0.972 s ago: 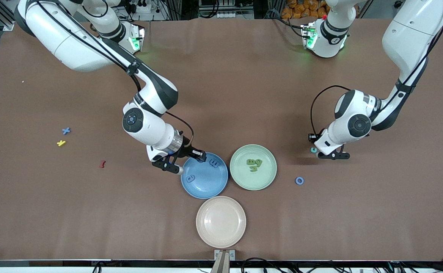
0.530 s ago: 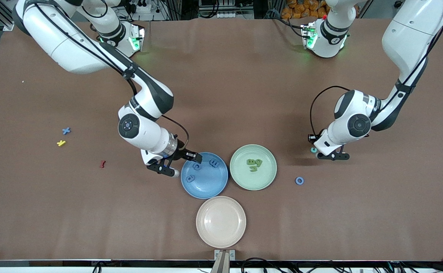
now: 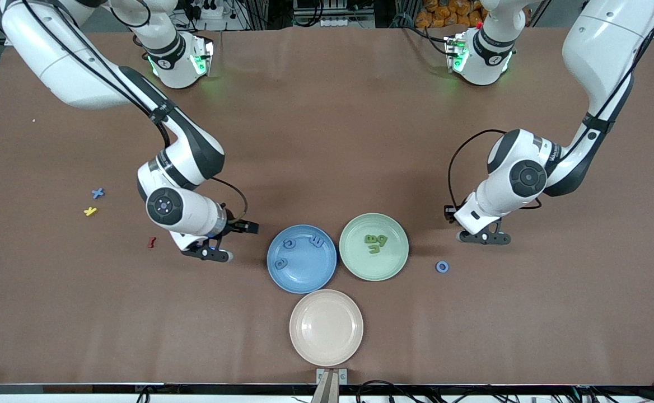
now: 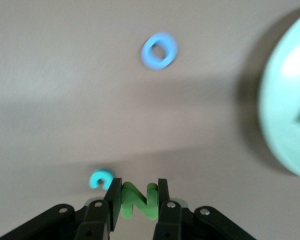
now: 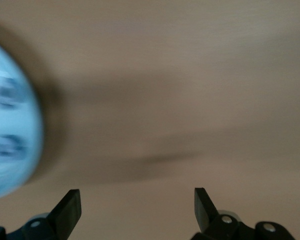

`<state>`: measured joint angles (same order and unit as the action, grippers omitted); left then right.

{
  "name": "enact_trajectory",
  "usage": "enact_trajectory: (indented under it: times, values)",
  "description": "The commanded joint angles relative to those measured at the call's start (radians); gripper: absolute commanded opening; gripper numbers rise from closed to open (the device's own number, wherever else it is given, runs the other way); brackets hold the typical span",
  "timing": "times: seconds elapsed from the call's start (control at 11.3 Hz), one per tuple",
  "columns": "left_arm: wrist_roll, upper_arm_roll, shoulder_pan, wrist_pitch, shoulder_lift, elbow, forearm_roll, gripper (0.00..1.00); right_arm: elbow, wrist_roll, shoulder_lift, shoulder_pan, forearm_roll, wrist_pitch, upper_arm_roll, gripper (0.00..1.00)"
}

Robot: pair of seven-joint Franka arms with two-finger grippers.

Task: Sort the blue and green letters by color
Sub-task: 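Carry the green N into the green plate and open the left gripper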

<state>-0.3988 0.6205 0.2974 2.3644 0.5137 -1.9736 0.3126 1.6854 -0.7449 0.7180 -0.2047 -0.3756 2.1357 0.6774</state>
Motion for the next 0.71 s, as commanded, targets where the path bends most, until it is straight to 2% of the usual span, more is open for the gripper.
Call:
enact_trajectory:
  times: [0.0, 0.18, 0.27, 0.35, 0.53, 0.62]
  values:
    - [-0.009, 0.054, -0.052, -0.037, 0.05, 0.157, -0.032, 0.0, 0.272, 0.009, -0.208, -0.113, -0.108, 0.013, 0.018, 1.0]
    - [-0.022, 0.05, -0.165, -0.037, 0.139, 0.276, -0.036, 0.0, 0.33, 0.039, -0.241, -0.189, -0.108, 0.023, 0.022, 1.0]
    - [-0.022, 0.044, -0.211, -0.034, 0.188, 0.327, -0.037, 0.11, 0.365, 0.118, -0.245, -0.273, -0.108, 0.036, 0.06, 1.0]
    - [-0.02, 0.022, -0.257, -0.025, 0.234, 0.39, -0.035, 0.21, 0.417, 0.186, -0.246, -0.402, -0.108, 0.079, 0.132, 1.0]
    - [-0.02, -0.037, -0.355, -0.001, 0.298, 0.493, -0.035, 0.22, 0.517, 0.278, -0.249, -0.644, -0.117, 0.13, 0.284, 1.0]
    - [-0.018, -0.08, -0.394, 0.024, 0.302, 0.504, -0.037, 0.31, 0.554, 0.342, -0.252, -0.777, -0.118, 0.128, 0.357, 1.0]
